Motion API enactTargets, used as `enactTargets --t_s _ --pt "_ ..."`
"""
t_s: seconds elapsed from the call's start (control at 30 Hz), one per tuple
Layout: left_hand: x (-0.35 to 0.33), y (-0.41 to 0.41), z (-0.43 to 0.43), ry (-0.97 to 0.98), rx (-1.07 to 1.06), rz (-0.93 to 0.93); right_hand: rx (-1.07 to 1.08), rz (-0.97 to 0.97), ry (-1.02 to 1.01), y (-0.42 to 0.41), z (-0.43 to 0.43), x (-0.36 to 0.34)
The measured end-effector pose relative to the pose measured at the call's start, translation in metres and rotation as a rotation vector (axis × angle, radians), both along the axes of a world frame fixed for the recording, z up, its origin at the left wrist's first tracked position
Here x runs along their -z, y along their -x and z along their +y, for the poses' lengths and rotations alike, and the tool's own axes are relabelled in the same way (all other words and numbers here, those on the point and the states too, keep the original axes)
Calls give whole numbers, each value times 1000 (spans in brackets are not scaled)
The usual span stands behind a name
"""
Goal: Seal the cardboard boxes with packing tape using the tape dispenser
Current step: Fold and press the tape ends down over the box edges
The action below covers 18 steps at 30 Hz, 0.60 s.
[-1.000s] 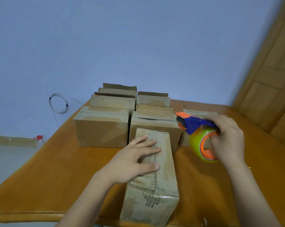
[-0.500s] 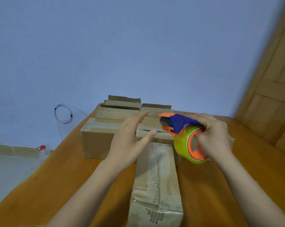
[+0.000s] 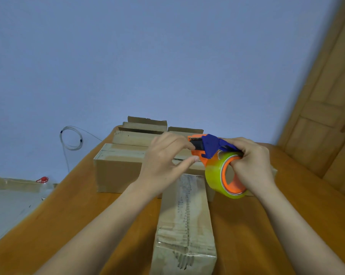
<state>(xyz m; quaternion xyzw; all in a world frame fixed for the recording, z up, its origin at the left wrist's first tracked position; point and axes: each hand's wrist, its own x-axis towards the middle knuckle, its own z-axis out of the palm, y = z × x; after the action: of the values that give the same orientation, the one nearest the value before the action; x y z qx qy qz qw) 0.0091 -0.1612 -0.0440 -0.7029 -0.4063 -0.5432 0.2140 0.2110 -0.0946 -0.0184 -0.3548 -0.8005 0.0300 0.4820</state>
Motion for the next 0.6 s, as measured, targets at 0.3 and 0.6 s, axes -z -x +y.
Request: enactTargets --t_s 0.3,0.6 --pt "-17 21 23 -208 -33 292 -14 -241 -108 -5 13 -6" --pt "-30 39 37 -191 4 389 -239 -359 -62 -24 41 -20"
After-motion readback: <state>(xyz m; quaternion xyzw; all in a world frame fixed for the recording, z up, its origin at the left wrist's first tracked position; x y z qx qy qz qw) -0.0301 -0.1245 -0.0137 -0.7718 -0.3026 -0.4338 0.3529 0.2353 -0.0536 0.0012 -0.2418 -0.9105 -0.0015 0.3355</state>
